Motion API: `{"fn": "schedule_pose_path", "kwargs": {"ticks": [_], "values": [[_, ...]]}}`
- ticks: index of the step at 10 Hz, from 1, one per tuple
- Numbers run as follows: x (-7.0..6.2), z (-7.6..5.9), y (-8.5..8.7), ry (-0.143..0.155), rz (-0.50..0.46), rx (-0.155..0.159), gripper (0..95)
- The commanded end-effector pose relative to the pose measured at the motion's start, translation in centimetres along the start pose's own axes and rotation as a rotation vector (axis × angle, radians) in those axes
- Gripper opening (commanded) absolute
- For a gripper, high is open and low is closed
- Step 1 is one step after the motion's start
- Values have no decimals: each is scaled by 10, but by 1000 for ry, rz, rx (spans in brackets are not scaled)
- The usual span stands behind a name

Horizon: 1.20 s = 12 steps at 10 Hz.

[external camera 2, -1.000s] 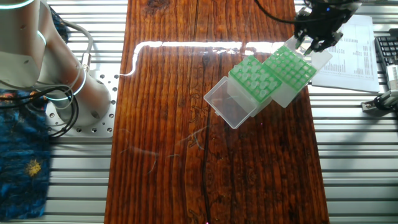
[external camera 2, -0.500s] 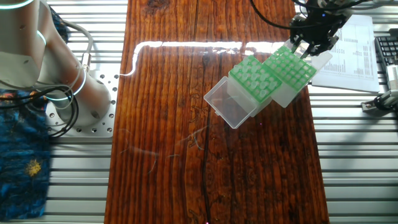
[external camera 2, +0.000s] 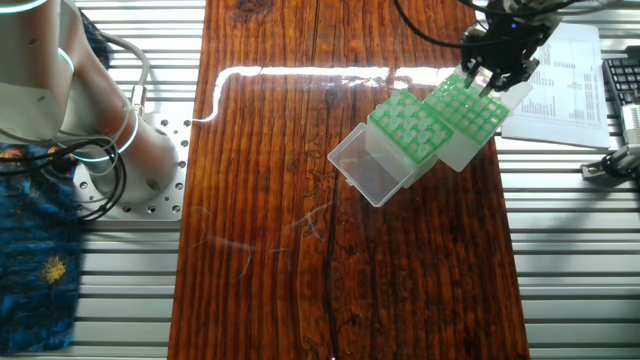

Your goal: Transfer all large pipette tips from one holder to another

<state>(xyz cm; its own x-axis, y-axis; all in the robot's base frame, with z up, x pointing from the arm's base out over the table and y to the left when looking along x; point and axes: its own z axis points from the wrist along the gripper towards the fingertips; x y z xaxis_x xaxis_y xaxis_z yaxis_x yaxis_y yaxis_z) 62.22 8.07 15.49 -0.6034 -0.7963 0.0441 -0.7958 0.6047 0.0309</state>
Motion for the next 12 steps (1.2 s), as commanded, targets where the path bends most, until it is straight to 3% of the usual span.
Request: {"fn": "schedule_pose_path", "kwargs": {"ticks": [1, 7, 8, 12], "values": [[1, 2, 0, -8, -5, 7, 190], [1, 3, 0, -12, 4, 19, 190], [1, 3, -1, -14, 4, 21, 0], [0, 2, -2, -5, -1, 32, 0]]}}
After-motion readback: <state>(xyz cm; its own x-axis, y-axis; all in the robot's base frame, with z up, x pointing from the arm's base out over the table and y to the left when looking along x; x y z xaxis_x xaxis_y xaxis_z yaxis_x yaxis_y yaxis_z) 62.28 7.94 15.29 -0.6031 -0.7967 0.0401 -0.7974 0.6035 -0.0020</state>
